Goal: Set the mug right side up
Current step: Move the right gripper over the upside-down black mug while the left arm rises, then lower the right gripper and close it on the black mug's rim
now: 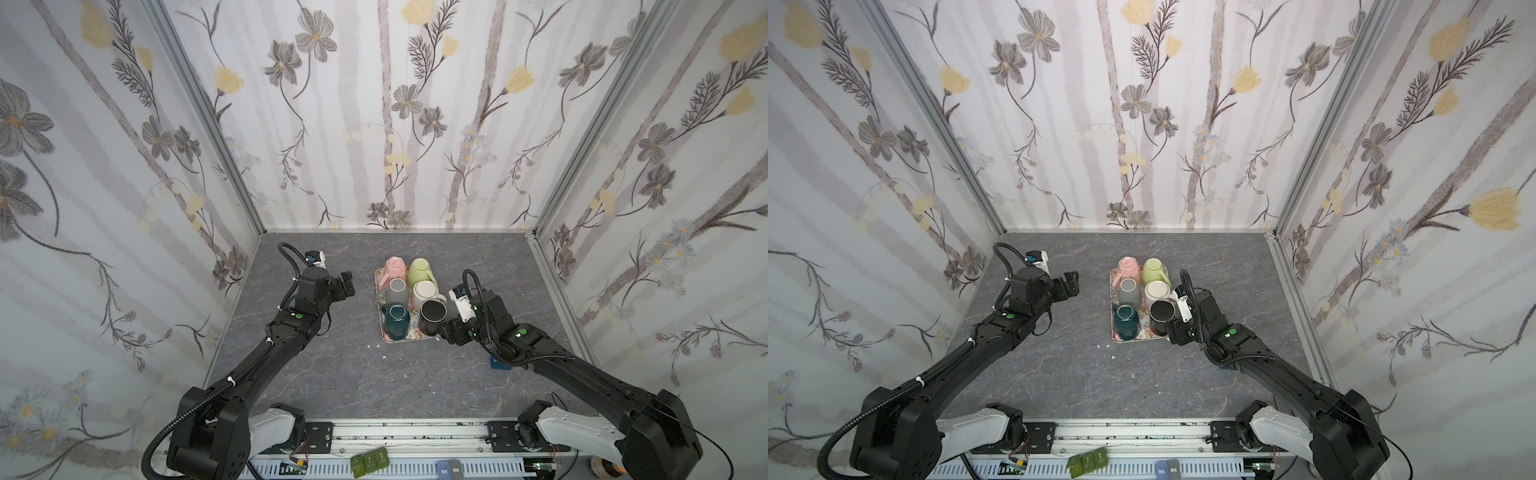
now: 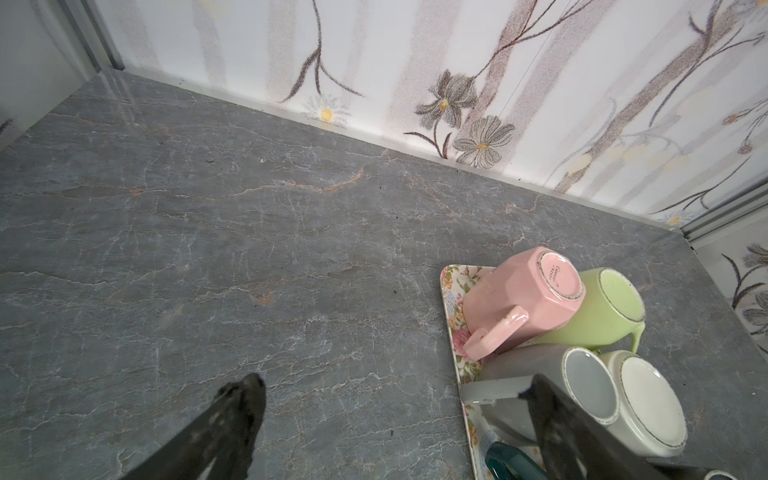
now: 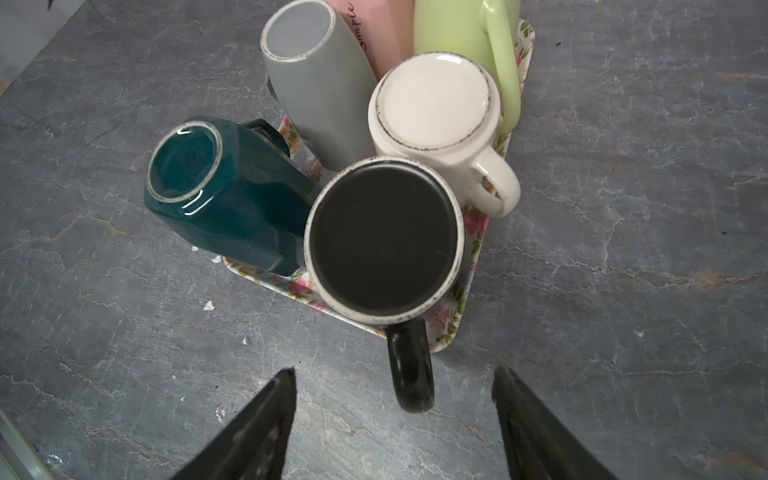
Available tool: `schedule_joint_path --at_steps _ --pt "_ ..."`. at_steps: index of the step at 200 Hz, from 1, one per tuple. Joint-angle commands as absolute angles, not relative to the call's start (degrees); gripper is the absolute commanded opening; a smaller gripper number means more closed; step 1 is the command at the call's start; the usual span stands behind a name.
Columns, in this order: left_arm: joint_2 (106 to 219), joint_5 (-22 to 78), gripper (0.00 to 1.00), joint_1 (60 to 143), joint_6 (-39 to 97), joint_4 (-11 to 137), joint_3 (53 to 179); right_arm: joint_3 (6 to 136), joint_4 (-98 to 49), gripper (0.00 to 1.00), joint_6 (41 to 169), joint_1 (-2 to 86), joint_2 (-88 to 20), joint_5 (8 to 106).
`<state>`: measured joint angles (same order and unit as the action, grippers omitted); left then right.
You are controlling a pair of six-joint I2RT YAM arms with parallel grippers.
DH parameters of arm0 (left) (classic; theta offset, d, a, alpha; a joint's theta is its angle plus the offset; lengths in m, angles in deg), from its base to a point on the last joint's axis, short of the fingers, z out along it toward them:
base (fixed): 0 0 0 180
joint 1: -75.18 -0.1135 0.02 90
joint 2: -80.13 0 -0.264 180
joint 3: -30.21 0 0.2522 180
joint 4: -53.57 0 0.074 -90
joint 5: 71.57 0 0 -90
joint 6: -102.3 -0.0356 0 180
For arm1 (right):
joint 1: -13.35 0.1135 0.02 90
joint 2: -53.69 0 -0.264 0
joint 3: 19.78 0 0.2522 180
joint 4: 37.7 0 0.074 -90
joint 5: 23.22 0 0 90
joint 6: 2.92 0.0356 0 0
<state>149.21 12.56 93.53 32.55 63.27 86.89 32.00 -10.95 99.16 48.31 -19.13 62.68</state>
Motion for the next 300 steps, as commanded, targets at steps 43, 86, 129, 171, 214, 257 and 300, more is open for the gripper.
schedule_joint_path --at_steps 43,86,129,171,214,257,300 --pt "151.6 13.0 1.0 93.5 35.1 60.8 87.0 28.9 -16.1 0.7 103.0 48.8 -18.9 60.3" --pt "152.1 13.8 1.0 93.5 35.5 60.0 87.4 30.2 -13.8 0.54 102.8 49.0 -22.0 63.6" --pt "152.1 13.6 1.0 93.5 35.5 59.6 87.3 34.3 -10.0 0.43 102.0 49.5 -25.8 66.1" --pt "153.4 12.8 1.0 93.6 35.1 59.7 87.0 39.1 -5.0 0.38 100.8 49.8 -29.3 68.2" --pt "153.0 12.5 1.0 93.5 34.2 59.6 86.7 40.7 -3.5 0.39 100.2 50.0 -31.0 68.8" --pt "152.6 11.8 1.0 93.6 33.7 59.8 86.7 41.8 -3.1 0.38 99.9 50.3 -32.7 68.4" --pt "152.6 11.7 1.0 93.5 33.7 60.0 86.2 43.2 -1.8 0.34 99.0 50.7 -35.3 70.0"
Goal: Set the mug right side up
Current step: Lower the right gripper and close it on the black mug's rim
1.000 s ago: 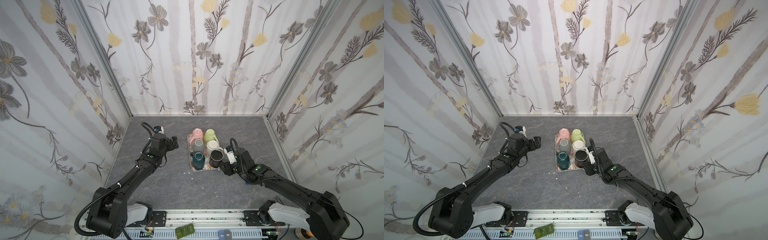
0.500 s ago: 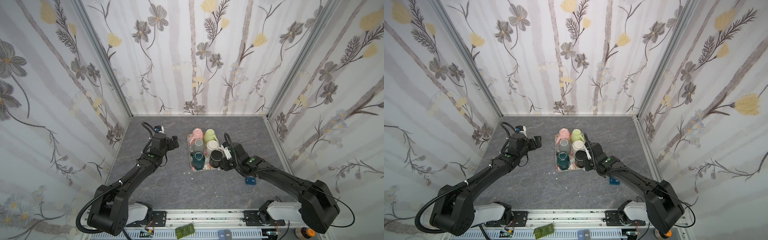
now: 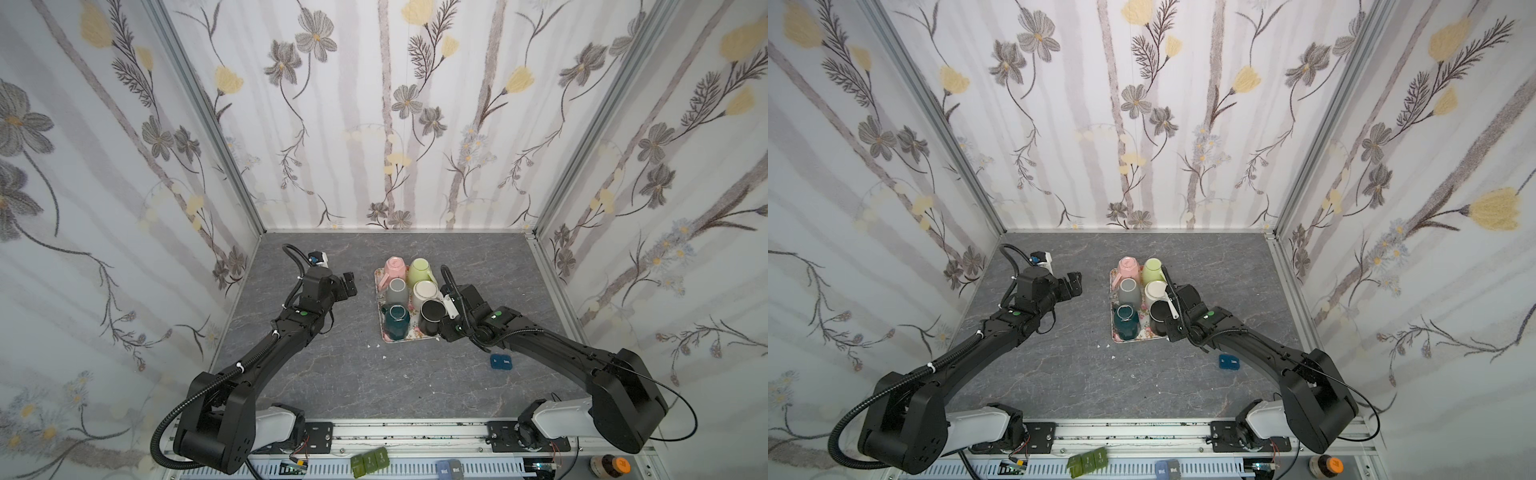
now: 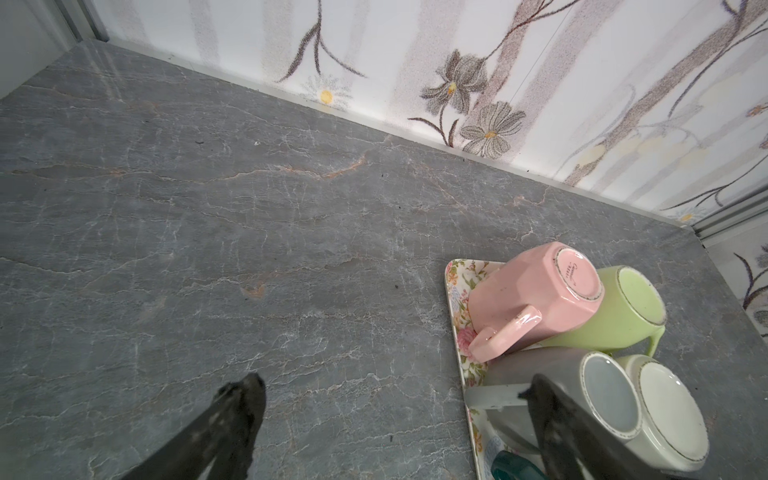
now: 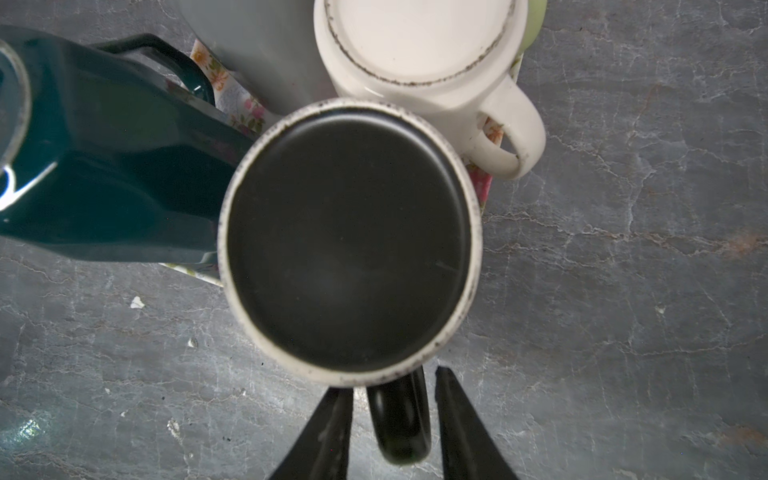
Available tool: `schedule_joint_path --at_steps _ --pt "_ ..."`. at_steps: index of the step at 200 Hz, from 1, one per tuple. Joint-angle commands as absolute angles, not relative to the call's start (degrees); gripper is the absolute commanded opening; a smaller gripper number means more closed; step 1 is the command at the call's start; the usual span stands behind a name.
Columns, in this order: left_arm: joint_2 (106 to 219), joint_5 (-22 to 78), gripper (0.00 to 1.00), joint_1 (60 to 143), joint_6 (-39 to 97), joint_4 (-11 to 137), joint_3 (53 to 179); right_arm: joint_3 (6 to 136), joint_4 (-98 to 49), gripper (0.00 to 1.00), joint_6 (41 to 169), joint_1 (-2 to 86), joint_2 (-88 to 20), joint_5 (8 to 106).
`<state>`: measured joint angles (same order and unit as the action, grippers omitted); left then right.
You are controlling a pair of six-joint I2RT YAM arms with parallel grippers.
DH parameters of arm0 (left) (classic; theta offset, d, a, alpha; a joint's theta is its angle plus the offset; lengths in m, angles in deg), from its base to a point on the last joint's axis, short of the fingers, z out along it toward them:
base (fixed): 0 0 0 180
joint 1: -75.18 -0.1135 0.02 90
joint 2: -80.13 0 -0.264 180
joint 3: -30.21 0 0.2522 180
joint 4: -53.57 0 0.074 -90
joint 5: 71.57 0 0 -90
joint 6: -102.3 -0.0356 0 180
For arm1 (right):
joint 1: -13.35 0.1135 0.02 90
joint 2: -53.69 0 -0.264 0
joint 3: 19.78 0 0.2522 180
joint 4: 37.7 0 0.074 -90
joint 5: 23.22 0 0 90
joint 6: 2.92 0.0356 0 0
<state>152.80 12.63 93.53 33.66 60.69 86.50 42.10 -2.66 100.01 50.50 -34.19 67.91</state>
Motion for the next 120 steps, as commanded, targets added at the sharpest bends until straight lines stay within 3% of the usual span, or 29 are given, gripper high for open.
schedule_joint_path --at_steps 1,43,63,120 --pt "152.6 11.7 1.0 93.6 33.7 60.0 86.2 43.3 -1.8 0.33 99.0 50.8 -35.4 70.0" --pt "152.6 10.8 1.0 93.5 33.7 60.3 85.7 44.8 -0.3 0.32 98.4 51.2 -37.1 71.0" --pt "152.6 10.9 1.0 93.5 33.8 60.5 85.6 47.1 3.2 0.23 97.6 52.0 -39.7 74.8" --pt "152.6 10.4 1.0 93.6 33.9 60.7 85.4 48.3 4.2 0.2 96.6 52.7 -41.9 75.4"
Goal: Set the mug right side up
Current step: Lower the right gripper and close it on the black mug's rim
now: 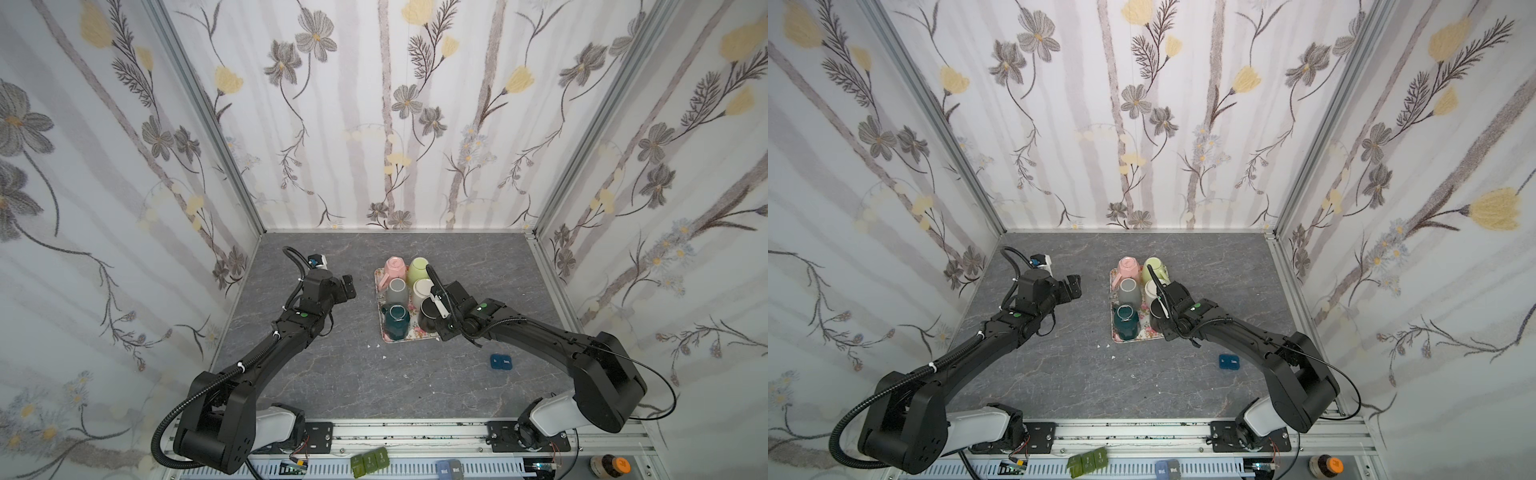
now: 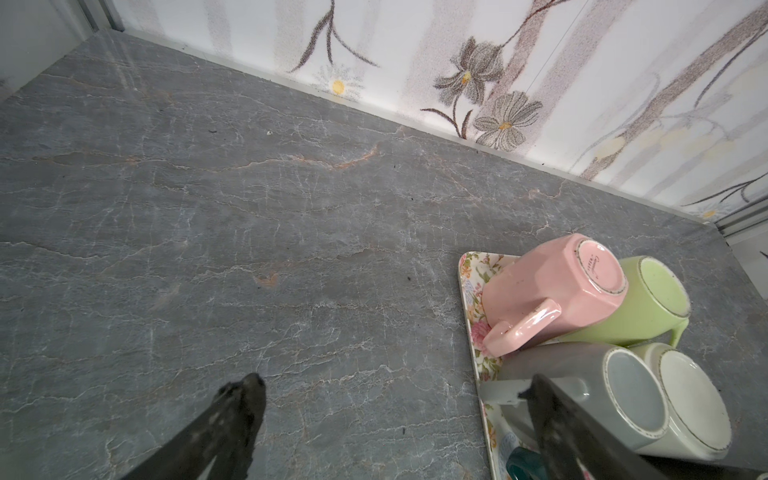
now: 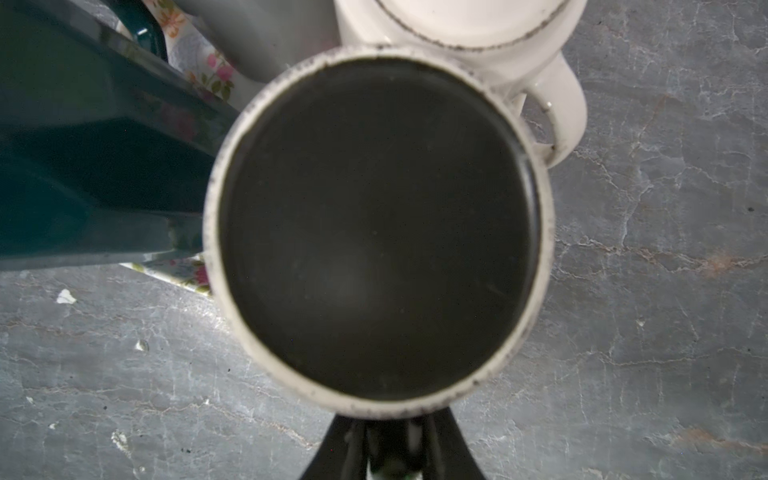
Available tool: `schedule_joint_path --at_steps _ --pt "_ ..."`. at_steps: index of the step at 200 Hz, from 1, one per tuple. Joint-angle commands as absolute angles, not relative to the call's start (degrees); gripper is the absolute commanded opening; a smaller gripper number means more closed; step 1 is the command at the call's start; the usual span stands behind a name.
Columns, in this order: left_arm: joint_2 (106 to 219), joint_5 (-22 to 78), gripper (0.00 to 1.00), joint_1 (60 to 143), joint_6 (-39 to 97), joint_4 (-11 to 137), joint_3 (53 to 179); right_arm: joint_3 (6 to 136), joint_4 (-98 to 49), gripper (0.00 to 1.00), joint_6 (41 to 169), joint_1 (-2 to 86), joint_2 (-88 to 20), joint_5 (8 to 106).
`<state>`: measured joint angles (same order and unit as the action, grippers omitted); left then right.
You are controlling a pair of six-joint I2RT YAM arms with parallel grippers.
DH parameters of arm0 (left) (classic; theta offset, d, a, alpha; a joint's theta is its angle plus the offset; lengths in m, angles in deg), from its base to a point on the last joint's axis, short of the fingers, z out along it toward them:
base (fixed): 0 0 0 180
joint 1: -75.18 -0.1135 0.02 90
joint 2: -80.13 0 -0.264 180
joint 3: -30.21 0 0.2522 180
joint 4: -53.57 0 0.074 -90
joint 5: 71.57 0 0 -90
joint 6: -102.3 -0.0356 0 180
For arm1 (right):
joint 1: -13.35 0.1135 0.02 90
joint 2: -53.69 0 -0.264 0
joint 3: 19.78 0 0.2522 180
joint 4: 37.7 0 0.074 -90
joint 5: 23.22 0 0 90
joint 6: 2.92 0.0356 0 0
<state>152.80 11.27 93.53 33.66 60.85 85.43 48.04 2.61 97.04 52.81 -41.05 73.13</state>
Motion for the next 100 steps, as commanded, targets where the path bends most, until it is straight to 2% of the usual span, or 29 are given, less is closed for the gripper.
schedule_joint_path --at_steps 1,17,56,100 --pt "152.6 10.4 1.0 93.6 33.9 60.7 85.4 48.3 4.2 0.19 96.6 52.7 -41.9 75.5" --pt "151.1 10.4 1.0 93.5 34.0 60.7 85.3 48.8 4.3 0.13 97.0 52.8 -42.3 75.7" --pt "151.1 10.5 1.0 93.6 34.2 60.9 85.3 49.3 4.5 0.12 97.7 52.8 -42.5 76.2" --pt "151.1 10.9 1.0 93.5 34.7 60.8 85.2 49.2 4.8 0.04 98.2 52.8 -42.2 76.0"
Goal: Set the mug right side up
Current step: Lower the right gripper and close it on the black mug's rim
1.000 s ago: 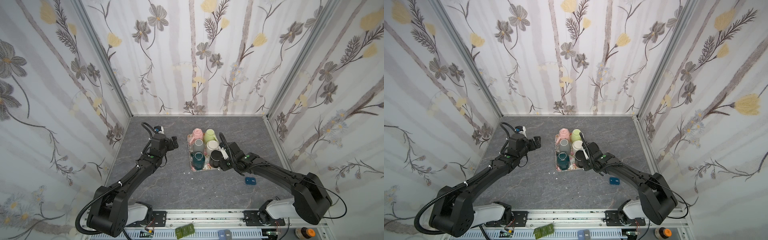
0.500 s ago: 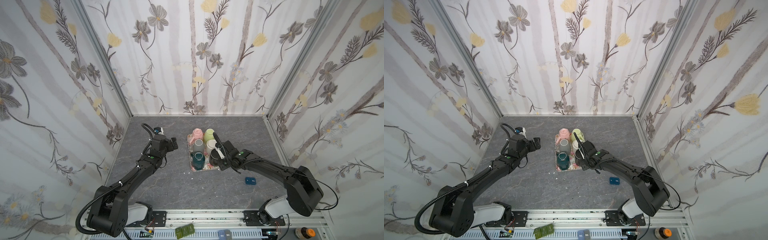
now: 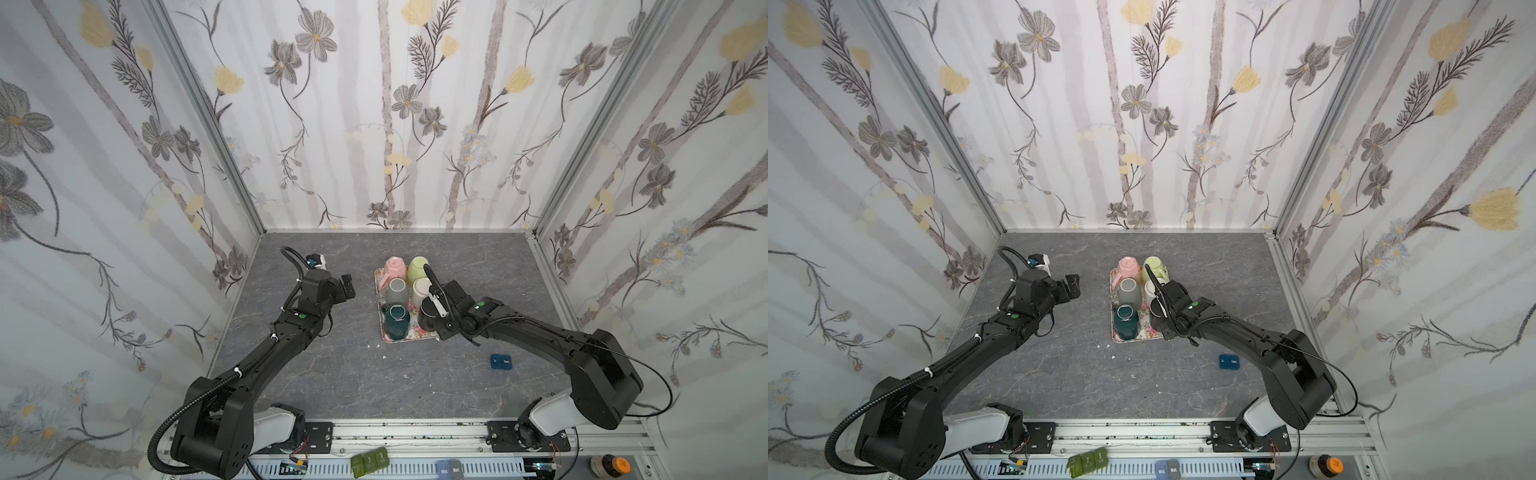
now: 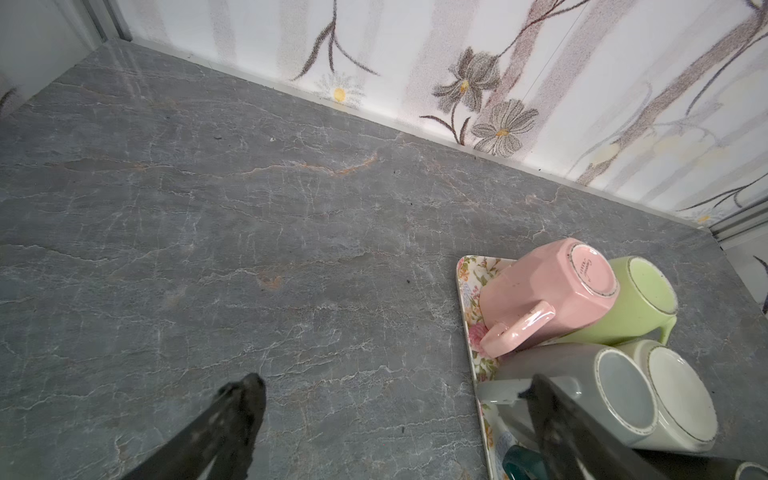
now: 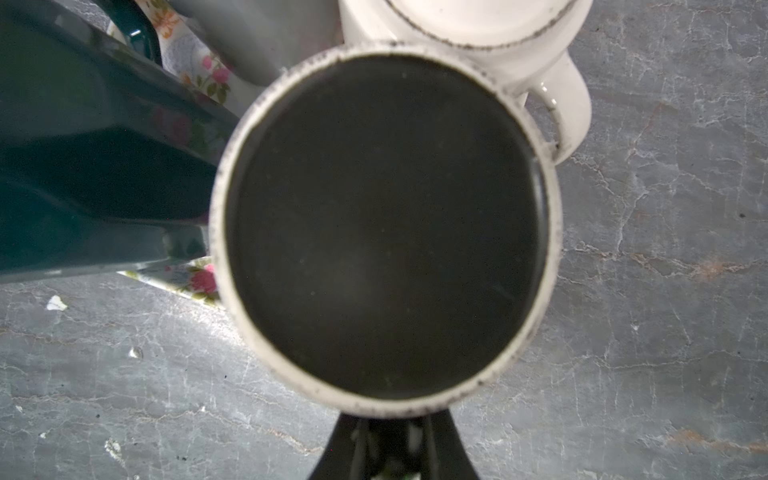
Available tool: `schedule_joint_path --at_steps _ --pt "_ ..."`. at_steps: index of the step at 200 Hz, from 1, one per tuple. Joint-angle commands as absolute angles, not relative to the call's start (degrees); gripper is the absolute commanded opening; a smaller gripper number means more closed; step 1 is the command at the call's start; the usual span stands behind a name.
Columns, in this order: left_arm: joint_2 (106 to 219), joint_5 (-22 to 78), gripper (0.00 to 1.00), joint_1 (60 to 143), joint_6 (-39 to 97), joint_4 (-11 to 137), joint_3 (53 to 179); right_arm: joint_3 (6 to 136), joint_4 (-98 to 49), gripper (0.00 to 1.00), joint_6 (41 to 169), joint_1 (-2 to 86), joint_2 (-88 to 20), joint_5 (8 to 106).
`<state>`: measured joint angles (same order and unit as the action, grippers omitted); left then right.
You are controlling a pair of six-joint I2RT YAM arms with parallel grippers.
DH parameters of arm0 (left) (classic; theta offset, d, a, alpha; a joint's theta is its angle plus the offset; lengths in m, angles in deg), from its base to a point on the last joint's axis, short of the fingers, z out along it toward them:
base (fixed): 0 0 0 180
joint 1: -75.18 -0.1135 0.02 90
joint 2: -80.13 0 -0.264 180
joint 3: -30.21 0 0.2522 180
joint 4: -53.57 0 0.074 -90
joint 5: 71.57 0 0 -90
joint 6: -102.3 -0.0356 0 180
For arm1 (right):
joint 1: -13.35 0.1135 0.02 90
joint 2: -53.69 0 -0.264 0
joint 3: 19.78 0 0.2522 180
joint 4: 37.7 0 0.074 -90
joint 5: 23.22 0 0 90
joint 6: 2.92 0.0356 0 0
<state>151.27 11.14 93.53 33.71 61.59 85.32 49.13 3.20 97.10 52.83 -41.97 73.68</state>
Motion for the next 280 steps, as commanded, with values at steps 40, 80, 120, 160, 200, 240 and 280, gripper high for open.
schedule_joint_path --at_steps 40,80,120,160,200,240,280 --pt "151.0 11.3 1.0 93.5 35.0 60.8 85.0 49.1 4.9 0.01 98.9 52.9 -41.3 75.4" --pt "150.6 11.3 1.0 93.5 35.0 61.2 84.9 49.3 4.5 0.0 99.4 52.8 -39.9 74.1" --pt "150.2 11.2 1.0 93.5 35.1 61.3 84.6 49.2 4.4 0.0 99.8 52.9 -38.7 74.2" --pt "149.8 11.3 1.0 93.6 35.3 61.3 84.3 48.8 4.2 0.0 100.2 52.8 -38.2 74.2" --pt "149.5 11.4 1.0 93.5 35.5 61.2 84.2 48.5 3.9 0.0 100.5 52.8 -38.2 73.4" --pt "149.2 11.7 1.0 93.5 35.7 61.2 84.4 48.4 3.6 0.0 100.9 52.8 -35.9 73.1" --pt "149.4 12.2 1.0 93.6 36.2 61.0 84.6 48.2 3.4 0.0 101.6 52.7 -35.2 72.5"
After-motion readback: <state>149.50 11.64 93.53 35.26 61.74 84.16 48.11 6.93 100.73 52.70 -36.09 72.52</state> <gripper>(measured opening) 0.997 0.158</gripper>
